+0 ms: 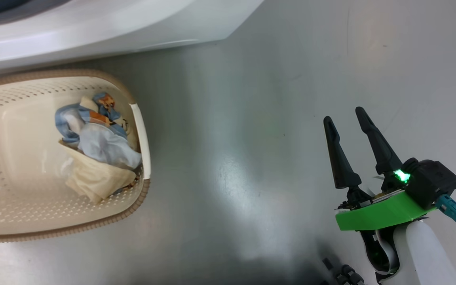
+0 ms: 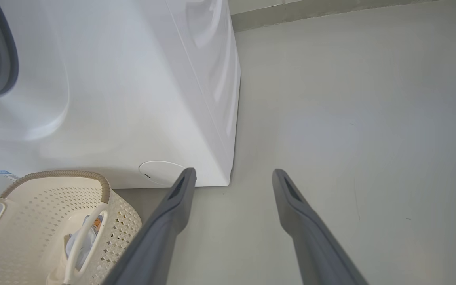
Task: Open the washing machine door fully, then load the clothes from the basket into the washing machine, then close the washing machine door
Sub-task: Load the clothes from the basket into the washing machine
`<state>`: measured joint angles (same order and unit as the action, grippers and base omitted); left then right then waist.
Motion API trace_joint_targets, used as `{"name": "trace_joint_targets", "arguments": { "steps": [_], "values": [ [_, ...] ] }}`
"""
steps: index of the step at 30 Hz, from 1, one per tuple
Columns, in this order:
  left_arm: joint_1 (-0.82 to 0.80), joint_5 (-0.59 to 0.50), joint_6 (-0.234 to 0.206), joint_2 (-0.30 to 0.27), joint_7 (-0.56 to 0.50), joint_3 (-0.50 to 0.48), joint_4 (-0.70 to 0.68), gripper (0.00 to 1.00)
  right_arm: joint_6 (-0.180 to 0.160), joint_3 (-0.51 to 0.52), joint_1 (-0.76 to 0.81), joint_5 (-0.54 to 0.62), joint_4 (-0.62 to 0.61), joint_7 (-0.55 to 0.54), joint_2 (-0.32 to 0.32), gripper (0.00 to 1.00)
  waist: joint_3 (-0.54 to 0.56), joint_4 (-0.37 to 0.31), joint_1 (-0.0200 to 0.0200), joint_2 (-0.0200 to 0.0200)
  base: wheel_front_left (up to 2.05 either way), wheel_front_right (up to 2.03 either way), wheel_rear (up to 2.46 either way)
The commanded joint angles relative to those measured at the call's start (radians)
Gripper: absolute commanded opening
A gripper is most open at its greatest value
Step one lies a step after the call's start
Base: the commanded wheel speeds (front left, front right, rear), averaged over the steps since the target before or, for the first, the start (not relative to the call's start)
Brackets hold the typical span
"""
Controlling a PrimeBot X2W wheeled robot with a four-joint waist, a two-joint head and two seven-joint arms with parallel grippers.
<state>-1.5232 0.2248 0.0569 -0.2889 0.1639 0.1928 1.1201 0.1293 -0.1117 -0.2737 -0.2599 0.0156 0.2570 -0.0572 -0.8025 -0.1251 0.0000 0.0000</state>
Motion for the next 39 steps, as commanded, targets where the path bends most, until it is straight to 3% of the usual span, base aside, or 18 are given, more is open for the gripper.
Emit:
{"name": "trace_joint_targets", "arguments": {
  "steps": [1, 12, 23, 29, 39],
  "values": [
    [-0.019, 0.006, -0.008, -0.039, -0.008, -0.005, -0.014, 1.0, 0.001, -0.017, 0.01, -0.013, -0.017, 0.005, 0.007, 1.0, 0.009, 0.007, 0.0, 0.0, 0.0, 0.0, 0.0],
    [0.052, 0.053, -0.015, 0.009, 0.041, -0.018, 0.013, 1.0, 0.001, 0.011, 0.012, 0.001, -0.011, 0.005, 0.007, 1.0, 0.078, 0.051, 0.0, 0.0, 0.0, 0.0, 0.0],
    [0.25, 0.074, -0.007, 0.051, 0.092, -0.012, -0.054, 1.0, 0.001, 0.029, 0.054, 0.01, 0.013, 0.005, -0.005, 1.0, 0.224, 0.097, 0.0, 0.0, 0.0, 0.0, 0.0],
    [0.397, 0.081, -0.014, 0.065, 0.097, -0.014, -0.151, 1.0, 0.001, 0.021, 0.085, 0.009, 0.027, 0.005, -0.009, 1.0, 0.313, 0.108, 0.0, 0.0, 0.0, 0.0, 0.0],
    [0.71, 0.085, -0.063, 0.045, 0.098, -0.065, -0.466, 1.0, 0.001, 0.011, 0.155, 0.007, 0.042, 0.005, -0.008, 1.0, 0.457, 0.106, 0.0, 0.0, 0.0, 0.0, 0.0]
  ]
}}
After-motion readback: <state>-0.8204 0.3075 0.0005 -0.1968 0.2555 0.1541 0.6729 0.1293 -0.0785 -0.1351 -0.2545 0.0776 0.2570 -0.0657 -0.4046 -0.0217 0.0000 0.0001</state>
